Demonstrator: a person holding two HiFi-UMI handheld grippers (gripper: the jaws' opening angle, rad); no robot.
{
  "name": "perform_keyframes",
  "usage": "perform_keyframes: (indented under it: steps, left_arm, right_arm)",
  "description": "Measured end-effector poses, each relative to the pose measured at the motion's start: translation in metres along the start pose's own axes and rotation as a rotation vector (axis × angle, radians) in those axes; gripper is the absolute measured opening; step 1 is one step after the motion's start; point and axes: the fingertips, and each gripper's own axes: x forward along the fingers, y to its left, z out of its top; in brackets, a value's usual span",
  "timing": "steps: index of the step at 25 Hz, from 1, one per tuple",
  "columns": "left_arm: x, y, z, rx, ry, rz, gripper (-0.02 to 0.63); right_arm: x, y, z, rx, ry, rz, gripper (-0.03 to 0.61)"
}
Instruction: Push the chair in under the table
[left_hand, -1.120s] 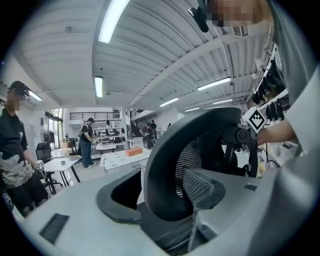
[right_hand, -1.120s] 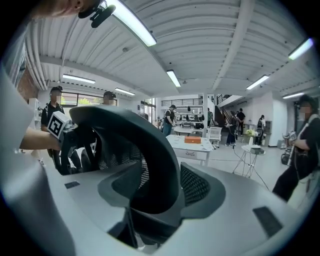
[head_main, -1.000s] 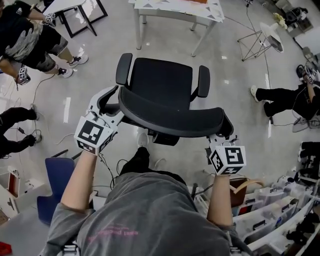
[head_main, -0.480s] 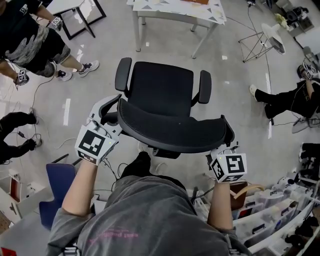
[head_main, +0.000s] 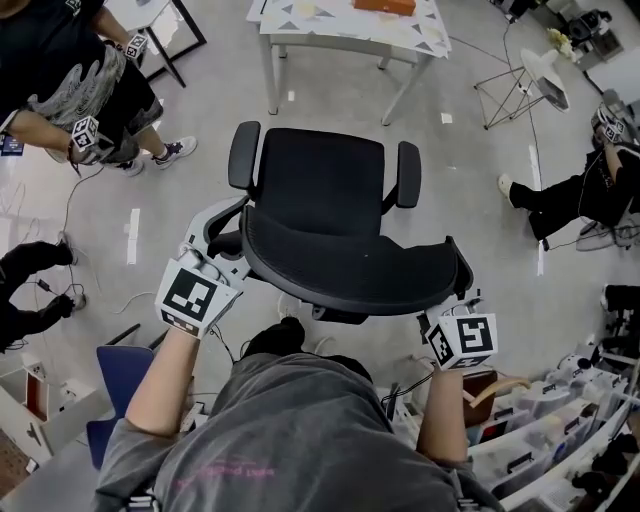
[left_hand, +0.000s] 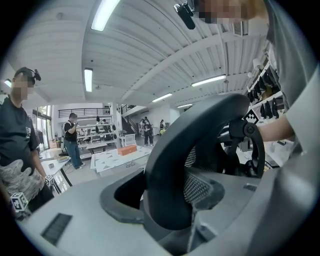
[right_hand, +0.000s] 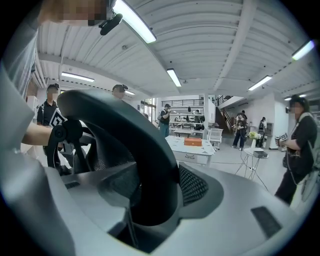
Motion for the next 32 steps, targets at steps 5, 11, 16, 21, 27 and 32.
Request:
perform_keyframes:
  steps: [5, 11, 16, 21, 27, 32]
  left_arm:
    - [0.015, 0.017, 0.008, 0.003, -0.016, 0.001, 0.232]
    - [0.042, 0.033, 0.018, 0.006, -0.021, -0.010, 0.232]
    - [0.070, 0.053, 0.025, -0.001, -0.009, -0.001, 0.233]
    - [0.097, 0.066, 0.029, -0.020, -0.001, 0.017, 0.232]
    - [0.137, 0.089, 0.040, -0.030, 0.014, 0.049, 0.232]
    - [0.165, 0.104, 0.047, -0.043, 0.029, 0.095, 0.230]
  right_arm:
    - [0.016, -0.008, 0.009, 0.004, -0.019, -0.017, 0.225]
    - [0.036, -0.027, 0.016, 0.023, -0.038, -0.040, 0.225]
    - [0.065, -0.047, 0.023, 0.017, -0.022, -0.015, 0.225]
    - [0.093, -0.070, 0.029, 0.013, -0.021, -0.002, 0.225]
    - [0.127, -0.101, 0.038, 0.001, -0.032, 0.019, 0.225]
    - [0.156, -0.127, 0.047, -0.017, -0.034, 0.042, 0.225]
